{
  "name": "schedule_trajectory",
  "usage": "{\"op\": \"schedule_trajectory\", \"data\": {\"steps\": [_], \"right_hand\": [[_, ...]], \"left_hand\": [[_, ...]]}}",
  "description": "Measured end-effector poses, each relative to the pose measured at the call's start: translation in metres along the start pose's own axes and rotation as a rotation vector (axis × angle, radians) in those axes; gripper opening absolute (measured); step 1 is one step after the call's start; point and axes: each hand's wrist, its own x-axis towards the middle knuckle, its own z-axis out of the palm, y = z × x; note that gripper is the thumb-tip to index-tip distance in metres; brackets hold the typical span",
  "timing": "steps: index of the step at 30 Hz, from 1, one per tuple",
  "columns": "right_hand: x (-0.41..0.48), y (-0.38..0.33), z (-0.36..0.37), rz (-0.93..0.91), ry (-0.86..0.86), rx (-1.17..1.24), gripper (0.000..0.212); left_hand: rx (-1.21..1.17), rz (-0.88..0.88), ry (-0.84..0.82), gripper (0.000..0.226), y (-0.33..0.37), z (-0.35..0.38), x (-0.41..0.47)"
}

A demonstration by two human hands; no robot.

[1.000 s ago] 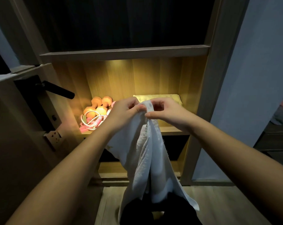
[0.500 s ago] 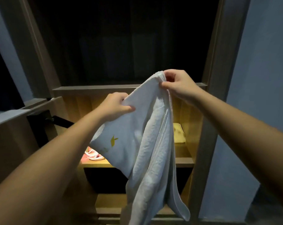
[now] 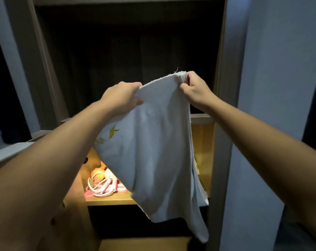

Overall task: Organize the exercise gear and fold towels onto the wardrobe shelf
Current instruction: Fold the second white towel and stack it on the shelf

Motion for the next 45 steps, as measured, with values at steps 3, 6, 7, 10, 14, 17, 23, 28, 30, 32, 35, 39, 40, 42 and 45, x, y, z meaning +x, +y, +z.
{"op": "schedule_trajectory", "data": {"steps": [3, 6, 7, 10, 14, 17, 23, 28, 30, 32, 35, 39, 40, 42, 45], "right_hand": [[-0.031, -0.006, -0.006, 0.018, -0.014, 0.028, 0.012], [-0.072, -0.007, -0.007, 0.056, -0.01, 0.048, 0.01], [-0.087, -0.007, -0.007, 0.082, -0.005, 0.059, 0.014], [-0.137, -0.002, -0.002, 0.191, 0.007, 0.164, 0.023], [-0.215, 0.032, 0.023, 0.435, -0.068, 0.15, 0.023], [-0.281, 0.071, 0.051, 0.598, -0.134, 0.094, 0.026], [-0.4, 0.145, 0.107, 0.941, -0.295, -0.009, 0.026], [-0.461, 0.169, 0.141, 1.131, -0.334, -0.153, 0.042], [-0.468, 0.173, 0.149, 1.159, -0.35, -0.2, 0.043], [-0.47, 0.176, 0.152, 1.118, -0.301, -0.166, 0.037], [-0.478, 0.177, 0.153, 0.992, -0.174, -0.06, 0.015], [-0.484, 0.178, 0.149, 0.947, -0.095, -0.009, 0.013], [-0.483, 0.179, 0.15, 0.953, -0.1, 0.001, 0.013], [-0.482, 0.18, 0.151, 0.951, -0.125, 0.018, 0.013], [-0.481, 0.179, 0.152, 0.923, -0.155, 0.025, 0.013]], "left_hand": [[-0.049, 0.043, -0.061, 0.011, 0.006, -0.012, -0.026], [-0.169, 0.127, -0.194, 0.009, 0.013, -0.016, -0.057], [-0.222, 0.142, -0.262, 0.011, 0.016, -0.016, -0.068], [-0.483, 0.146, -0.545, 0.019, 0.026, -0.01, -0.107], [-0.585, 0.158, -0.747, 0.025, 0.037, 0.043, -0.172], [-0.574, 0.184, -0.824, 0.025, 0.048, 0.104, -0.23], [-0.532, 0.036, -0.987, 0.022, 0.062, 0.22, -0.328], [-0.31, 0.021, -0.96, 0.016, 0.074, 0.257, -0.367], [-0.191, 0.037, -0.845, 0.023, 0.079, 0.258, -0.375], [-0.163, 0.002, -0.697, 0.026, 0.079, 0.25, -0.383], [-0.178, -0.032, -0.544, 0.033, 0.067, 0.227, -0.396], [-0.168, -0.086, -0.344, 0.024, 0.045, 0.192, -0.416], [-0.186, -0.108, -0.341, 0.025, 0.04, 0.186, -0.421], [-0.261, -0.186, -0.376, 0.033, 0.035, 0.18, -0.428], [-0.329, -0.391, -0.466, 0.031, 0.029, 0.181, -0.432]]}}
